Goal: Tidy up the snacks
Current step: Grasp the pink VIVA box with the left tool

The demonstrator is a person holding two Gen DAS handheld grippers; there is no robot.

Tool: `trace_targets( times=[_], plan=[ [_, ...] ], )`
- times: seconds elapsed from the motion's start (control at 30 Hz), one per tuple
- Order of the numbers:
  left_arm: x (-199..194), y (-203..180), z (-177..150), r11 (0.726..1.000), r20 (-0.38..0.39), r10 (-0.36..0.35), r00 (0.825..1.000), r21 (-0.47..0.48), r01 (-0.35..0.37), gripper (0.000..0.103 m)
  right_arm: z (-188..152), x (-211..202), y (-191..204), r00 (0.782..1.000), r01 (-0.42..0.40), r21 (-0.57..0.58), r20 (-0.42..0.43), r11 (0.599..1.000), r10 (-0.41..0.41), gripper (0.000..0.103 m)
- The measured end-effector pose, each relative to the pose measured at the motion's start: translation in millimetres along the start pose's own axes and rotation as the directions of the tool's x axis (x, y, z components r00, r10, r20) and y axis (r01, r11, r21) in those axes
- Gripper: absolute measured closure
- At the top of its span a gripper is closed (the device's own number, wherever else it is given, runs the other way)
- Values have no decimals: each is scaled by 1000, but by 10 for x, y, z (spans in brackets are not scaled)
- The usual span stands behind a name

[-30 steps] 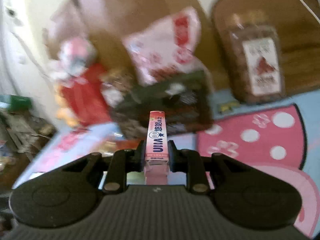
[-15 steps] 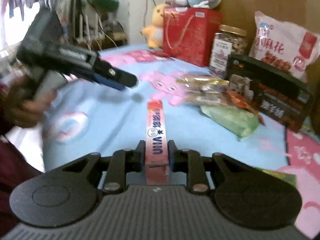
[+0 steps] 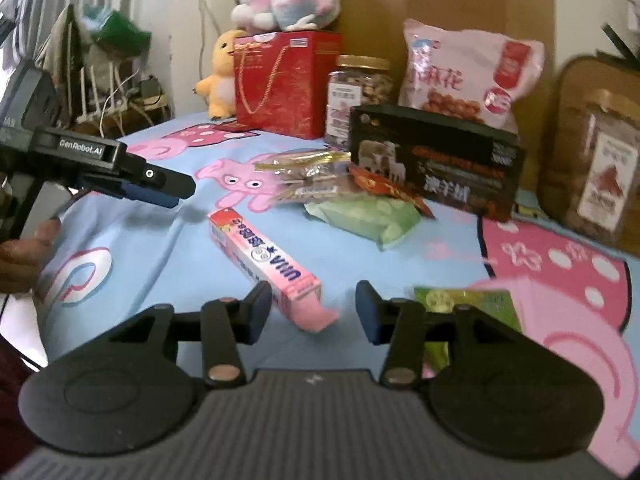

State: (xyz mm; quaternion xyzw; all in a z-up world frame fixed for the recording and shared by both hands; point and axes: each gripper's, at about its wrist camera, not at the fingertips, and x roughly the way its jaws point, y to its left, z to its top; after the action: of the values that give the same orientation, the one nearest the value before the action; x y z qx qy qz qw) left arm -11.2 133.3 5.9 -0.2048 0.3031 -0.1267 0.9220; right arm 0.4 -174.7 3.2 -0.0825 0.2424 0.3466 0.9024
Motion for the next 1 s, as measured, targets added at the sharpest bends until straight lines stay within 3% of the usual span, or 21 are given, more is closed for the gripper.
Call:
trace_targets(
  times=[0.27,0.67,0.8,0.9,1.0],
  plan=[
    [3,-59,27,1000,-4,-20,1000,18,20,24,-68,-19,1,1000,9,46,-17,999,-9,52],
    [321,-291,-14,995,-97,-64,993,71,71,27,-60,61,15,1000,-4,40,-27,999,5,52],
    [379,-376,-60,990,-115,-90,989,102,102,42,-30,126,55,999,-12,14,-33,1000,12,51],
    [379,-457,-95,987,-97,-54,994,147,68,42,-2,174,97,999,-22,2,-32,1000,22,67],
    [355,-432,-79,989,-96,-63,993,128,75,42,0,187,168,1000,-5,-31,-25,999,4,67]
  ],
)
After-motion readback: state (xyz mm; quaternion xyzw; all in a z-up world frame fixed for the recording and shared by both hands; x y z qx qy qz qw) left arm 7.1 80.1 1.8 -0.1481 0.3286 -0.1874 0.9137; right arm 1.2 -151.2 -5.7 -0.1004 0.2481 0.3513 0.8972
